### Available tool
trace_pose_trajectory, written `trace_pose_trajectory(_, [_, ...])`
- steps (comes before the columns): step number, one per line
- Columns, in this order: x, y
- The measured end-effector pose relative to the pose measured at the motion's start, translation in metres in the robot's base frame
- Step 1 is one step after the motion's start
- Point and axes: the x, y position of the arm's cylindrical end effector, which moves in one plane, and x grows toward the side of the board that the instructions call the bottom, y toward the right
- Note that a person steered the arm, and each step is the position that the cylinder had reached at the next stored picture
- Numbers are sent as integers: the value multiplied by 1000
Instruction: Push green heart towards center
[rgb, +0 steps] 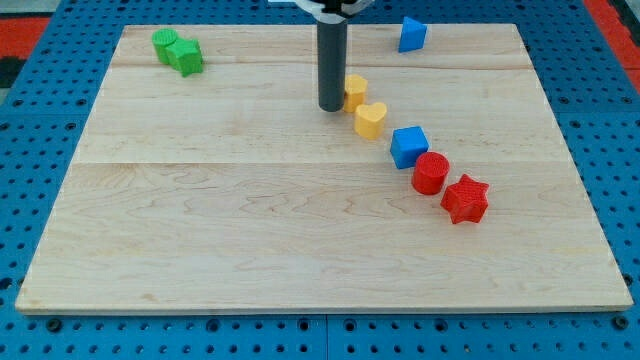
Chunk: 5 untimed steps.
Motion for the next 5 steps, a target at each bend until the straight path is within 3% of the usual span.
trace_pose_trajectory(1, [-3, -21])
trace_pose_trajectory(4, [-46, -195])
trace_pose_trajectory(5, [-49, -204])
